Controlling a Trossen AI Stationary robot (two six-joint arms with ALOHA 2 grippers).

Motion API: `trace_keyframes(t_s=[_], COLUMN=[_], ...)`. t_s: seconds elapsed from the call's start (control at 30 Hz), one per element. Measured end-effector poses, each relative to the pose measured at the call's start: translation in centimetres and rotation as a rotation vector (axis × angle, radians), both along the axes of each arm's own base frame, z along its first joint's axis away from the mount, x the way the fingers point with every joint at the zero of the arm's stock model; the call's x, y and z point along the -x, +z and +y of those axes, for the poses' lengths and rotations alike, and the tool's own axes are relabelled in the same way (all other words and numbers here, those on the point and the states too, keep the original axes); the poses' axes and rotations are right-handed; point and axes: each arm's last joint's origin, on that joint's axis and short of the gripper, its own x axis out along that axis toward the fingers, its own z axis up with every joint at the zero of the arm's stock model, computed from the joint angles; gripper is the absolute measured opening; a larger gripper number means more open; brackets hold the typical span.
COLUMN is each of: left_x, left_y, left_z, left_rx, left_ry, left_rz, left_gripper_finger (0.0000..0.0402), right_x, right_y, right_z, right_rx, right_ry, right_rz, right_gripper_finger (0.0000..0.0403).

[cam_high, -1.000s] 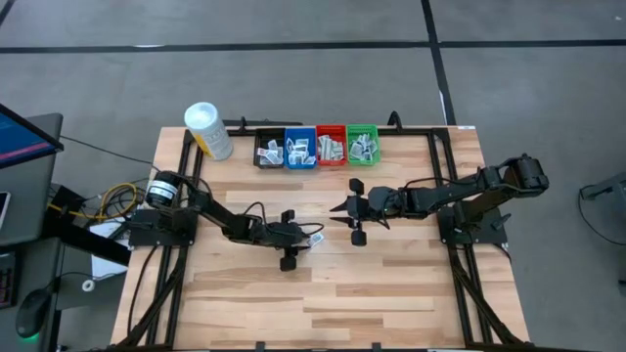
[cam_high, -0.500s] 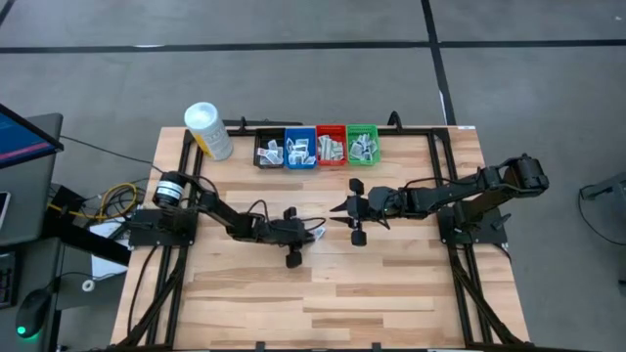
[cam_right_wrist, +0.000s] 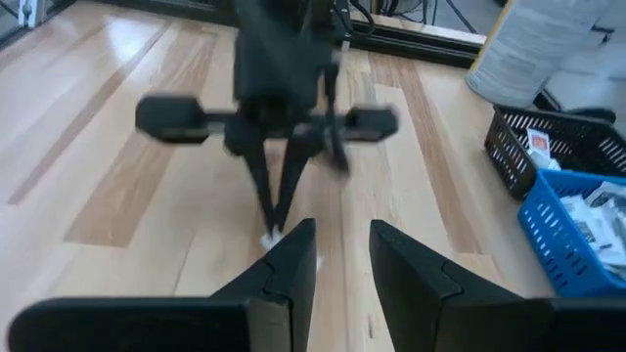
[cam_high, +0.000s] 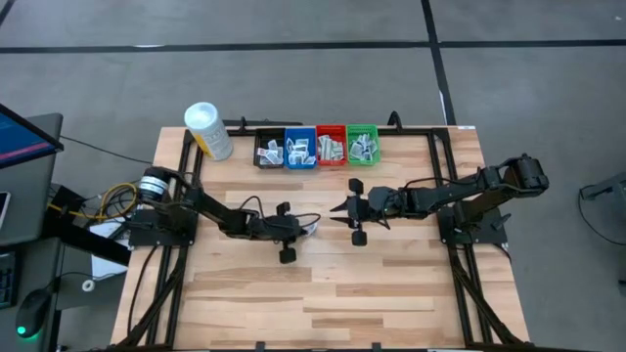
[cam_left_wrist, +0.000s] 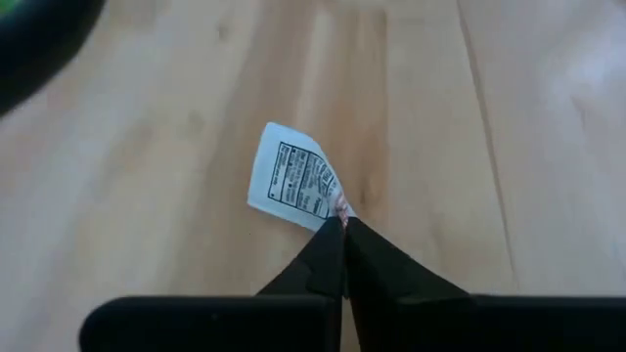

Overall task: Pick & Place First Aid Supplies
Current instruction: Put the orange ointment pack into the black bin

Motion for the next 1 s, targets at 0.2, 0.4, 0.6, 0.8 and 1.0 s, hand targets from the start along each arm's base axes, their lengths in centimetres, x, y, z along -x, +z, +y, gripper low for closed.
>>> trace_keyframes(t_s=[0.2,0.4,0.6,0.8,1.0], left_x=[0.9,2.4,4.2,5.8,7.1], left_y=[3.0,5.3,7.1,8.3,8.2], left_z=[0.9,2.7,5.1,8.1,11.2], left_rx=[-0.088,-0.110,-0.147,-0.176,-0.226], left_ry=[0.049,0.107,0.172,0.284,0.399], left_rz=[-0.070,-0.145,-0.206,-0.250,-0.232], left_gripper_finger=[0.0008,0.0009,0.0011,0.0008,0.0011], right_x=[-0.1,-0.2,-0.3,-0.3,0.0], right_y=[0.2,0.7,0.9,1.2,1.1], right_z=[-0.2,-0.6,-1.5,-4.0,-7.1], right_rx=[0.127,0.309,0.432,0.477,0.387], right_ry=[-0.002,-0.095,-0.081,-0.114,-0.070], right_rz=[-0.016,-0.041,-0.038,-0.047,-0.062], right_gripper_finger=[0.0093,0.0093,0.0093,0.0093,0.0093])
